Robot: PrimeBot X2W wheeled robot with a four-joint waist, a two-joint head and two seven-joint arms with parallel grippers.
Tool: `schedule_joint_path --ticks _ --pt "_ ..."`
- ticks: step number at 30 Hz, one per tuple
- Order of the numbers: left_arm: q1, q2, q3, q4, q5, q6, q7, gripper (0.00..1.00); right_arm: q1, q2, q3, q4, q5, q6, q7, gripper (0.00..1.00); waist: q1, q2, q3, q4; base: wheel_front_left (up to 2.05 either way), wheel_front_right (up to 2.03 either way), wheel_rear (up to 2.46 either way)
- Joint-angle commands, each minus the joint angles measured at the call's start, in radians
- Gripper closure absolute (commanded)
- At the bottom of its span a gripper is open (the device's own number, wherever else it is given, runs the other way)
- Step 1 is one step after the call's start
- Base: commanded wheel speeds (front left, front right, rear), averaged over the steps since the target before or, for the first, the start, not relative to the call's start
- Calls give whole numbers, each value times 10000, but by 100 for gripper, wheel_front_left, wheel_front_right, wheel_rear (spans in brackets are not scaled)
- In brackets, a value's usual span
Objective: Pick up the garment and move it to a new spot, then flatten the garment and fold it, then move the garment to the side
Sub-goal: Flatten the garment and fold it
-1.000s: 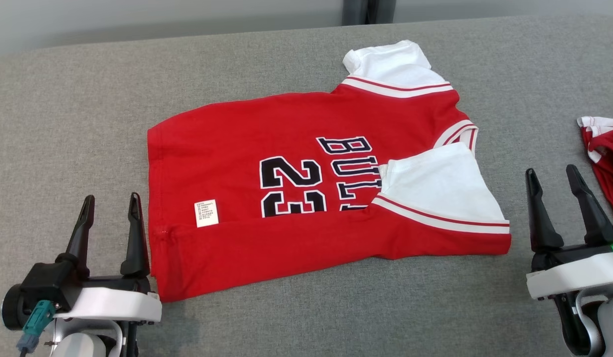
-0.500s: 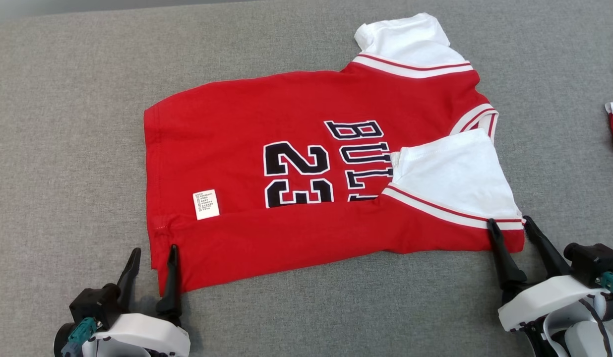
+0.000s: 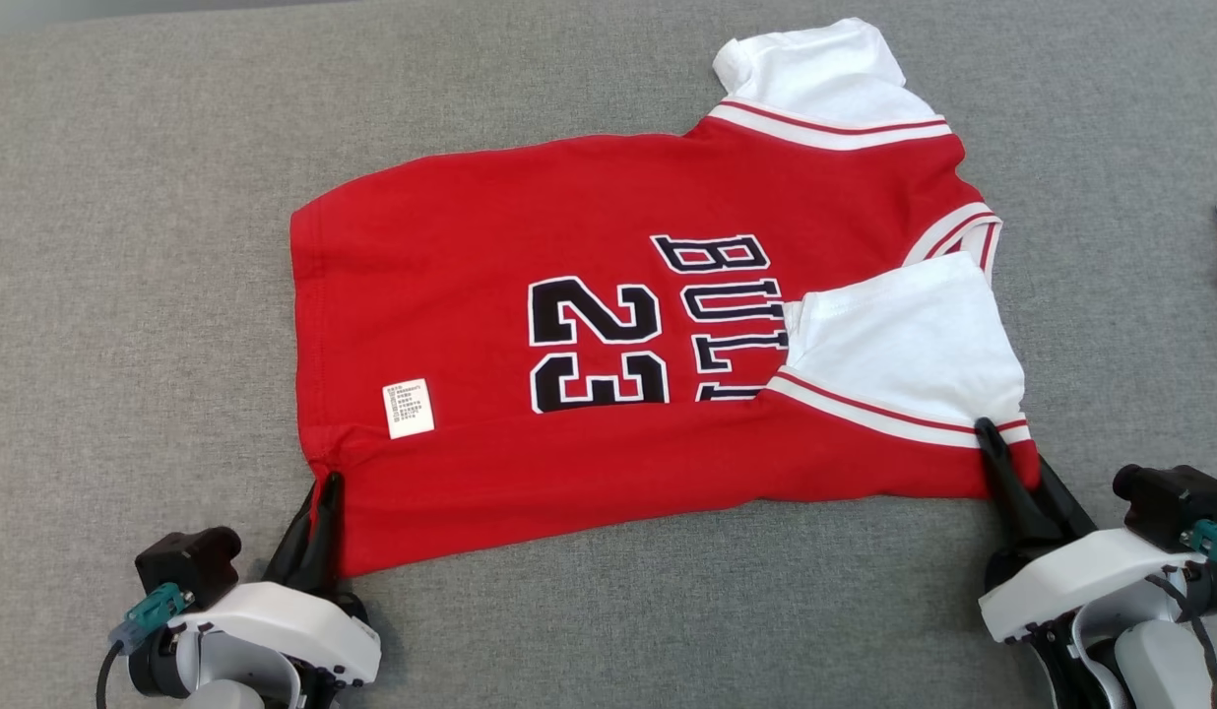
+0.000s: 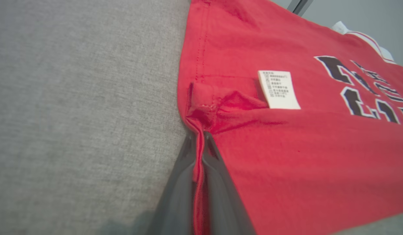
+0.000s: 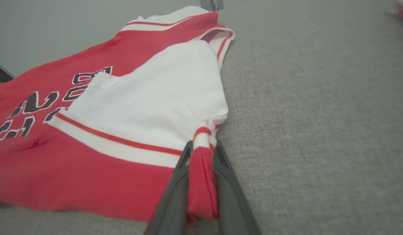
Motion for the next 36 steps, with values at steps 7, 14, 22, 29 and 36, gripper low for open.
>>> schedule_joint_path --ticks 7,14,22,29,36 --pt "684 301 -229 -888 37 199 1102 100 1192 42 -684 -1388 212 -58 349 100 1 -1 -139 28 0 0 0" --pt "1865 1092 65 -3430 54 890 2388 100 3109 708 -1561 -3378 -160 -55 1358 100 1 -1 -330 -50 0 0 0" --pt "2785 1197 -16 -4701 -200 1182 3334 35 3686 1160 -1658 -3912 -343 -43 2250 39 1 -1 -343 -74 0 0 0" --pt "2237 604 367 -5034 5 1543 1696 0 2726 1000 -2127 -4181 -919 -37 1568 0 1 -1 -472 -159 0 0 0" --pt "1246 561 573 -5397 703 1650 -96 0 1604 825 -2657 -5085 -1680 -35 954 0 1 -1 -683 -233 0 0 0"
